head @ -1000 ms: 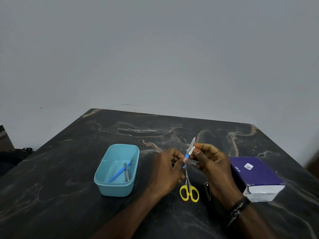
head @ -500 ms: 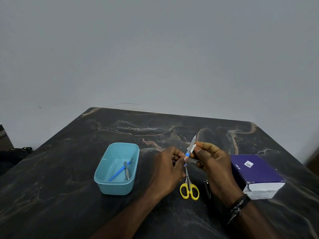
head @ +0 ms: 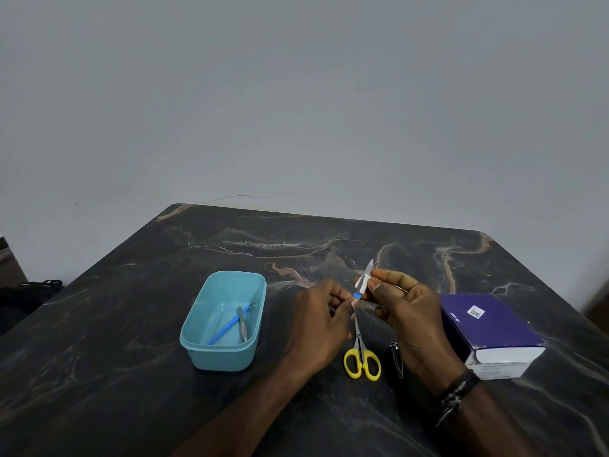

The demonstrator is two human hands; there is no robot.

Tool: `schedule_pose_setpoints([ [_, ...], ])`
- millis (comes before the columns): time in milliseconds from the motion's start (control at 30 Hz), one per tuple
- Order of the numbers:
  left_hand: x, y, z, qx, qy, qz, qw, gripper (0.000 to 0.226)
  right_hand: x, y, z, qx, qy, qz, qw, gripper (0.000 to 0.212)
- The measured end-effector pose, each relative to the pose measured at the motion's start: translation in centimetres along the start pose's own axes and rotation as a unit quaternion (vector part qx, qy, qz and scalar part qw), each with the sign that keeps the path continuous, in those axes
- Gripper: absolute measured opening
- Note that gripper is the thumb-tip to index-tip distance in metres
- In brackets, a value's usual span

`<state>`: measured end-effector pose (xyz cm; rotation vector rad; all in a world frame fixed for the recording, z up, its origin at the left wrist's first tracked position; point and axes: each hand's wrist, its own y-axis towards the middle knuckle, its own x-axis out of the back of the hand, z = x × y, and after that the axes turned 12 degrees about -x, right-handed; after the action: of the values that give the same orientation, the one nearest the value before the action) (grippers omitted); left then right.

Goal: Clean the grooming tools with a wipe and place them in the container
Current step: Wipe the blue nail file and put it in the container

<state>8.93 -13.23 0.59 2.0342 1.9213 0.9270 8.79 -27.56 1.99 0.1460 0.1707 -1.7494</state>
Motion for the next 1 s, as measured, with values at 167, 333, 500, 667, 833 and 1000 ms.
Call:
schedule_pose_setpoints([
  [167, 0.04, 0.0, -0.16, 0.002, 0.008, 0.004, 1.0, 0.007, -0.01, 0.02, 0.0, 0.0, -0.007, 0.007, 1.0, 0.022],
  [333, -0.03, -0.16, -0.33, 0.003, 0.008, 0.017, 1.0, 0.008, -0.03, 0.01, -0.1, -0.011, -0.021, 0.026, 0.999, 0.034],
  [500, -0.27, -0.29, -0.29, 0.008, -0.004, 0.033, 0.999, 0.008, 0.27, 0.14, 0.21, 0.003, 0.033, 0.009, 0.999, 0.032],
  [667, -0.21, -0.25, -0.25, 0.011, -0.004, 0.012, 1.0, 0.009, 0.15, 0.15, 0.02, -0.018, -0.011, 0.03, 0.999, 0.037],
  [833, -0.07, -0.23, -0.38, 0.016, -0.017, 0.017, 1.0, 0.01, 0.26, 0.26, 0.04, -0.017, -0.013, 0.029, 0.999, 0.027],
  [1000, -0.23, -0.35, -0.54, 0.019, -0.02, 0.016, 0.999, 0.008, 0.56, 0.21, 0.4, -0.013, 0.017, 0.013, 1.0, 0.026],
])
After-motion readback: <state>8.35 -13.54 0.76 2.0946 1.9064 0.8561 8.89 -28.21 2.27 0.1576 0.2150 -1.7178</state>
